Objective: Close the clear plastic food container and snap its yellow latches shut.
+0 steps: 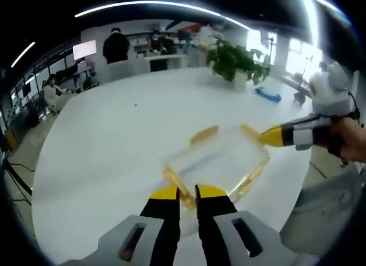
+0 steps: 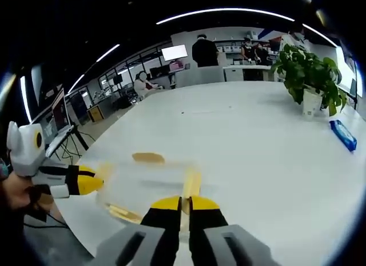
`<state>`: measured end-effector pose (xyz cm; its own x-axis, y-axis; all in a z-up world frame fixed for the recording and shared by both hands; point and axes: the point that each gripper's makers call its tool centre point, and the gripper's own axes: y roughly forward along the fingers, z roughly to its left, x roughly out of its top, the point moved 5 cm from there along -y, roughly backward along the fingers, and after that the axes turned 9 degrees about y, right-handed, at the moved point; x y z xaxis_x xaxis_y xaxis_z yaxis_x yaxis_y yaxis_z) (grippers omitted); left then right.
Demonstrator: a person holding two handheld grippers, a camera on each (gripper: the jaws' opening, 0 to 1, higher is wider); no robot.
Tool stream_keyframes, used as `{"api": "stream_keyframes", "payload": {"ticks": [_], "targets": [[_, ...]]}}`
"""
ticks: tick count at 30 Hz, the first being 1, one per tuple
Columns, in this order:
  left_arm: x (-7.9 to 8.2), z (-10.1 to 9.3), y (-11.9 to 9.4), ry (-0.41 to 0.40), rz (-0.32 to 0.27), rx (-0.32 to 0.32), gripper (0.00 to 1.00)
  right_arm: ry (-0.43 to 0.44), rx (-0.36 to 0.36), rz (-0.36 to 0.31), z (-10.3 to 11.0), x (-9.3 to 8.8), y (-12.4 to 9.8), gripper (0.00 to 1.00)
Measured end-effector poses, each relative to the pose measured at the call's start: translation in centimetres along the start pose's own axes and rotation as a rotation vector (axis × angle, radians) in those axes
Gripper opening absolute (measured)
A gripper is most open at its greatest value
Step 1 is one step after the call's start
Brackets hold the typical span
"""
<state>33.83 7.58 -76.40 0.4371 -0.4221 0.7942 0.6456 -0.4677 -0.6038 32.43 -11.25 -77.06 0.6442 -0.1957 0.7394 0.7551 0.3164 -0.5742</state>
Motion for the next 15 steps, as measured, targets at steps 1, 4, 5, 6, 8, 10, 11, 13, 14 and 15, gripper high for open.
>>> {"api": "stream_keyframes", "payload": {"ticks": [1,4,5,6,8,10,11,13,14,15], "targets": [[-0.08,-0.02,0.05,-0.004,0.003,-0.001,0.06,-0.003,-0.001,0.001,0.10,0.10,-0.05,0.00],[-0.21,-0.13,0.16,-0.012,0.005,-0.008,0.07,-0.021,-0.011,0.009,0.01,0.22,-0.05,0.00],[-0.26,-0.17,0.20,-0.020,0.001,-0.007,0.07,-0.022,-0.012,0.007,-0.03,0.26,-0.02,0.00],[-0.27,-0.18,0.24,-0.024,-0.001,-0.009,0.07,-0.020,-0.015,0.008,-0.08,0.23,-0.02,0.00],[-0.27,-0.21,0.33,-0.037,-0.003,-0.012,0.07,-0.012,-0.020,0.005,-0.22,0.25,0.00,0.00],[-0.25,-0.23,0.38,-0.041,-0.006,-0.018,0.07,0.001,-0.025,0.007,-0.30,0.27,-0.02,0.00],[-0.24,-0.22,0.38,-0.042,-0.008,-0.018,0.07,0.006,-0.025,0.007,-0.31,0.27,0.01,0.00],[-0.22,-0.16,0.46,-0.046,-0.013,-0.019,0.07,0.007,-0.028,0.006,-0.34,0.31,0.09,0.00],[-0.39,-0.07,0.53,-0.042,-0.003,-0.015,0.07,0.006,-0.026,0.007,-0.27,0.35,0.17,0.00],[-0.39,-0.07,0.45,-0.037,-0.008,-0.016,0.07,-0.002,-0.030,0.019,-0.25,0.23,0.28,0.00]]}}
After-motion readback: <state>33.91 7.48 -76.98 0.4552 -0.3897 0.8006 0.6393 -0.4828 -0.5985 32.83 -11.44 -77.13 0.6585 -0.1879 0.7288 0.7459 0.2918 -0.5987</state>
